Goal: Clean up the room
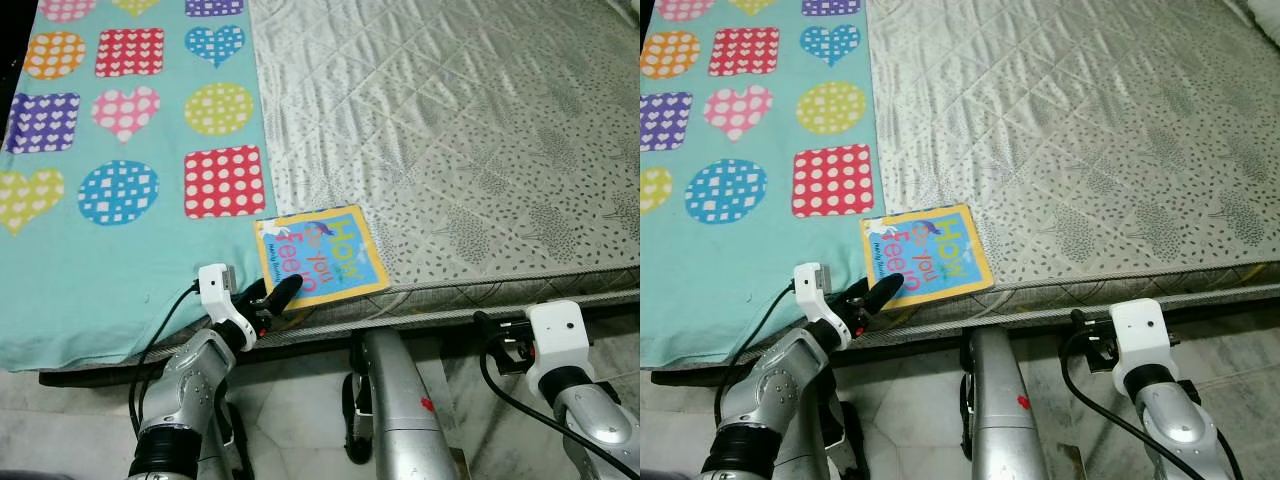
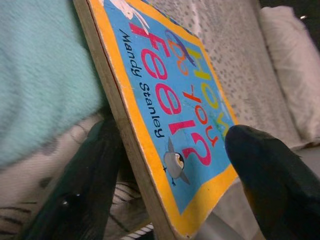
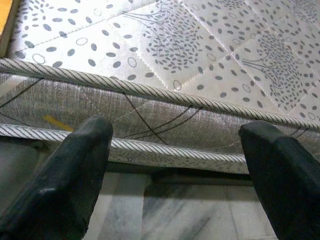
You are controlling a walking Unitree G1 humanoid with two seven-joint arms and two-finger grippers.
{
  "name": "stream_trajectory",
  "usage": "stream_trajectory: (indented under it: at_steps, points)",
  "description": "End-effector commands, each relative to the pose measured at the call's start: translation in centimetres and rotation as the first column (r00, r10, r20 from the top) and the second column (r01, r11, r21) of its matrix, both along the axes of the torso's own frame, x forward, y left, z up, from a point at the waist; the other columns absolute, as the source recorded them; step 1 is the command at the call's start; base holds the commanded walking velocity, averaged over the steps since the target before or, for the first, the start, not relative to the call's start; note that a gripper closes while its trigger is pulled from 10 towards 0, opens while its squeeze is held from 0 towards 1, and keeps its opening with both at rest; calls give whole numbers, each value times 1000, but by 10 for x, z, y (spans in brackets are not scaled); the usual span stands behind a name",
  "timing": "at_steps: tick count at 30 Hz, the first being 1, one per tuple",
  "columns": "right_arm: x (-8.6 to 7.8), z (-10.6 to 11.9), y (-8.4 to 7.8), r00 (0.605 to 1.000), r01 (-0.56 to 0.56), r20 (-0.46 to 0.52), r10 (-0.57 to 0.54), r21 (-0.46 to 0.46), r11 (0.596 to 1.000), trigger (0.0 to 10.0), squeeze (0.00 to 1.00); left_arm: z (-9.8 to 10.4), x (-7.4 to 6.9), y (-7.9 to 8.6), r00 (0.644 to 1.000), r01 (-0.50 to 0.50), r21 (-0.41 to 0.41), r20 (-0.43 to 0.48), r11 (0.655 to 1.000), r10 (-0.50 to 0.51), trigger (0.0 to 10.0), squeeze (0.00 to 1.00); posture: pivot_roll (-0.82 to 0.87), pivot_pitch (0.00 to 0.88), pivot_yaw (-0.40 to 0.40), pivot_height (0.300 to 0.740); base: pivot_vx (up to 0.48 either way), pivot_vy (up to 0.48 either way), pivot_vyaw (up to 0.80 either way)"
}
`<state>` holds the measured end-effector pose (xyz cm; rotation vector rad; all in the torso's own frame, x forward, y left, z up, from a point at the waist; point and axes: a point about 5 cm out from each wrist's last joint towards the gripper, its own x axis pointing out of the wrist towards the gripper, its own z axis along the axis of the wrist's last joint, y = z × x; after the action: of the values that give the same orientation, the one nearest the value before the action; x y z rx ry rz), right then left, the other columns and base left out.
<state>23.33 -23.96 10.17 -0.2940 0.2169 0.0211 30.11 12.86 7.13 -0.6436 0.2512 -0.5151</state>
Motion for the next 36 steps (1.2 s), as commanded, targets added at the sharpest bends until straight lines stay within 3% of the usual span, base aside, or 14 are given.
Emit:
stream_trajectory:
  at_steps: [1, 9, 10, 11, 12, 21, 27, 36]
  points:
    - [-5, -8, -3, 999, 19, -37, -20, -8, 1000, 10000, 0, -10, -6, 2, 1000, 8, -29, -27, 1000, -9, 10000, 0, -307, 336, -42, 563, 0, 0, 0]
    - [-4, -8, -3, 999, 21, -37, -22, -12, 1000, 10000, 0, -22, -10, 4, 996, 7, -133, -89, 991, -19, 10000, 0, -310, 338, -43, 563, 0, 0, 0]
    - [-4, -8, -3, 999, 22, -38, -23, -13, 1000, 10000, 0, -23, -10, 5, 995, -3, -147, -98, 989, -11, 5882, 0, -310, 338, -43, 563, 0, 0, 0]
    - [-4, -8, -3, 999, 23, -38, -23, -13, 1000, 10000, 0, -24, -9, 5, 995, -11, -153, -102, 988, -5, 5882, 0, -310, 338, -43, 563, 0, 0, 0]
    - [-4, -8, -3, 999, 24, -38, -24, -14, 1000, 10000, 0, -25, -8, 6, 994, -23, -165, -113, 986, 4, 0, 0, -310, 338, -43, 563, 0, 0, 0]
    - [-3, -10, -3, 999, 31, -44, -32, -17, 999, 10000, 0, -30, -5, 11, 987, -59, -275, -161, 960, 15, 0, 0, -304, 339, -38, 563, 0, 0, 0]
    - [-4, -10, -2, 998, 36, -43, -37, -13, 999, 10000, 0, -35, -3, 5, 983, -25, -252, -184, 967, -23, 0, 0, -308, 342, -33, 563, 0, 0, 0]
    - [-6, -10, -2, 998, 40, -45, -40, -11, 999, 10000, 0, -40, -1, -13, 967, 103, -223, -204, 969, -150, 0, 0, -324, 350, -34, 563, 0, 0, 0]
